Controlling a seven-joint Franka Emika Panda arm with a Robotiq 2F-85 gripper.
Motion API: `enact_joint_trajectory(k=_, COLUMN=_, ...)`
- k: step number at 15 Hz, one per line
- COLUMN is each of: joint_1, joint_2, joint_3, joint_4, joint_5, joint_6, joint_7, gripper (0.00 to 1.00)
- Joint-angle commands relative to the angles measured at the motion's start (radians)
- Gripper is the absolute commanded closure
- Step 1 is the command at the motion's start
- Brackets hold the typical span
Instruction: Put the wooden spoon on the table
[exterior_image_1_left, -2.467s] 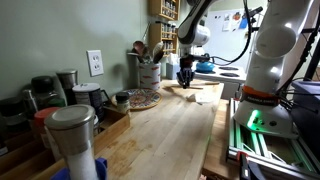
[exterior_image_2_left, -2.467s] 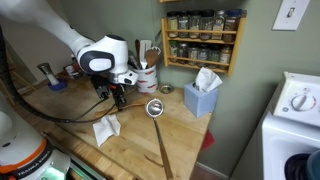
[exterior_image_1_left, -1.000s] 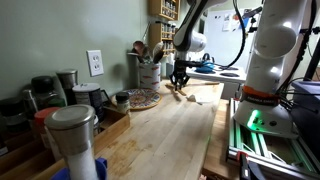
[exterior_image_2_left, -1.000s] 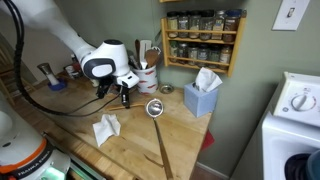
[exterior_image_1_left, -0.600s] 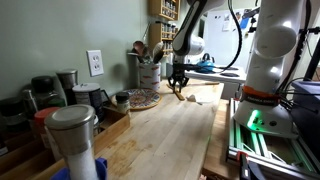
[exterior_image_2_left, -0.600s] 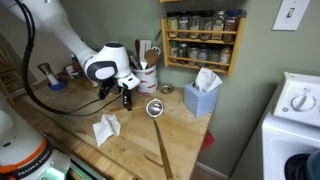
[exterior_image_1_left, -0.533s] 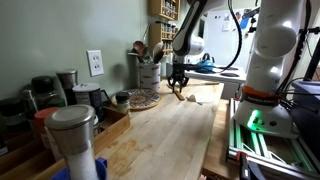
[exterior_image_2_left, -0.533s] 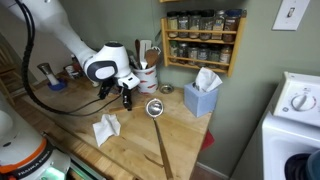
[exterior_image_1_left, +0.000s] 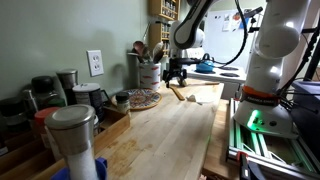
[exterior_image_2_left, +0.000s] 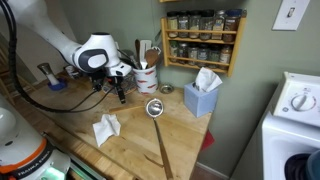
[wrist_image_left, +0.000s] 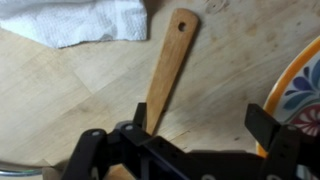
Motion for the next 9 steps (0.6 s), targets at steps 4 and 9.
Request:
enact_joint_trajectory(k=4, joint_1=0.078, joint_2=-0.222, joint_3=0.108, joint_4=-0.008, joint_5=-0.031, joint_6=-0.213, joint_7=-0.148, gripper=0.0)
enact_joint_trajectory(k=9, joint_1=0.133, joint_2=-0.355, joint_3=0.144, joint_4=-0.012, joint_5=-0.017, joint_6=-0.377, joint_7=-0.245, gripper=0.0)
